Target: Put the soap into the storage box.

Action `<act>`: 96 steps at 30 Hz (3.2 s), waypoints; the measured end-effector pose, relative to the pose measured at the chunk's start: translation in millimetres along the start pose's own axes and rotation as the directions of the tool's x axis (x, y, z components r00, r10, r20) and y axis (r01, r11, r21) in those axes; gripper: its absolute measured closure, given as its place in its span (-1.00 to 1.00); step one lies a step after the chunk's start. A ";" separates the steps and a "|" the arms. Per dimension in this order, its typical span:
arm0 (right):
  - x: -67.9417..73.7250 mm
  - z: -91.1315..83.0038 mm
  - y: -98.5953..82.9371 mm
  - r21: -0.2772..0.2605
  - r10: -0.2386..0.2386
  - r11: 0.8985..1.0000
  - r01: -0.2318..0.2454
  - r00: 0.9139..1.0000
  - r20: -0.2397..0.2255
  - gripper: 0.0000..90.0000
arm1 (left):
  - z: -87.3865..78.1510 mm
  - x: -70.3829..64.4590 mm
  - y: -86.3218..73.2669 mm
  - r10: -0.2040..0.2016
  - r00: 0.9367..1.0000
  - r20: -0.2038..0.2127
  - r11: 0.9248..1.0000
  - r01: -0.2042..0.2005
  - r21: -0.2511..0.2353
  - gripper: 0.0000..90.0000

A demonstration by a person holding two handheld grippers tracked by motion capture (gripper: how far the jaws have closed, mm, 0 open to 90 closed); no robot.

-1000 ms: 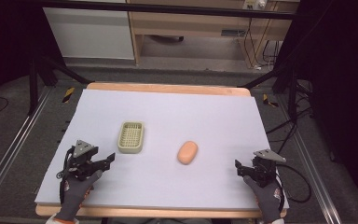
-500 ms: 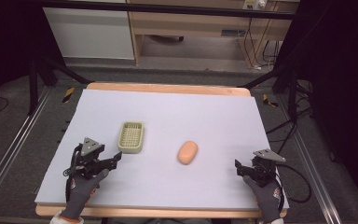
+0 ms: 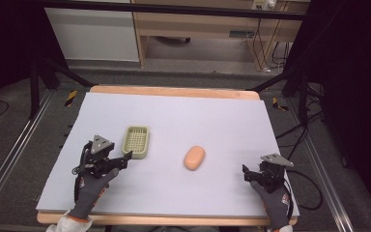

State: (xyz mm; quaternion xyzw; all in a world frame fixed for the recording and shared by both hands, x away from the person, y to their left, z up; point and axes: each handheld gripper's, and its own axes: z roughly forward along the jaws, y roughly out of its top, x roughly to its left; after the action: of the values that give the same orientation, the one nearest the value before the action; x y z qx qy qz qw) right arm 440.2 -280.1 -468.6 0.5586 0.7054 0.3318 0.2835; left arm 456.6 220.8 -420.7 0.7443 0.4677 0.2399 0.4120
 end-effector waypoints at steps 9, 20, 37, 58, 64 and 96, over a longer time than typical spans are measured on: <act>0.2 0.1 0.4 -0.002 0.006 1.000 -0.006 1.000 0.002 -0.74 | 4.8 -7.2 5.4 0.007 1.000 0.011 1.000 -0.007 0.002 -0.46; 0.4 -0.8 0.9 -0.009 0.007 1.000 -0.007 1.000 0.008 -0.75 | 8.9 -11.6 11.5 0.006 1.000 0.017 1.000 -0.006 -0.001 -0.46; 0.8 -1.0 1.1 -0.014 0.012 1.000 -0.012 1.000 0.013 -0.77 | 19.7 -29.0 23.7 0.032 0.999 0.040 0.999 -0.032 0.009 -0.47; 1.5 -0.9 1.2 -0.013 0.006 1.000 -0.006 1.000 0.009 -0.77 | 40.8 -55.8 34.3 0.066 0.996 0.068 0.997 -0.068 0.026 -0.47; 1.6 -1.0 1.3 -0.014 0.005 1.000 -0.005 1.000 0.011 -0.78 | 46.6 -64.7 38.5 0.070 0.994 0.079 0.997 -0.072 0.026 -0.47; 1.7 -0.5 1.4 -0.014 0.008 1.000 -0.007 1.000 0.005 -0.79 | 76.1 -102.2 48.3 0.117 0.985 0.124 0.990 -0.125 0.059 -0.47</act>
State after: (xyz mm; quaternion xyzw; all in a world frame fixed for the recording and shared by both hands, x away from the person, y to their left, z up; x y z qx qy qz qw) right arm 440.3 -278.3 -467.3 0.5600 0.7003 0.3364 0.2878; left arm 491.5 89.0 -418.9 0.7978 0.4036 0.2035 0.3990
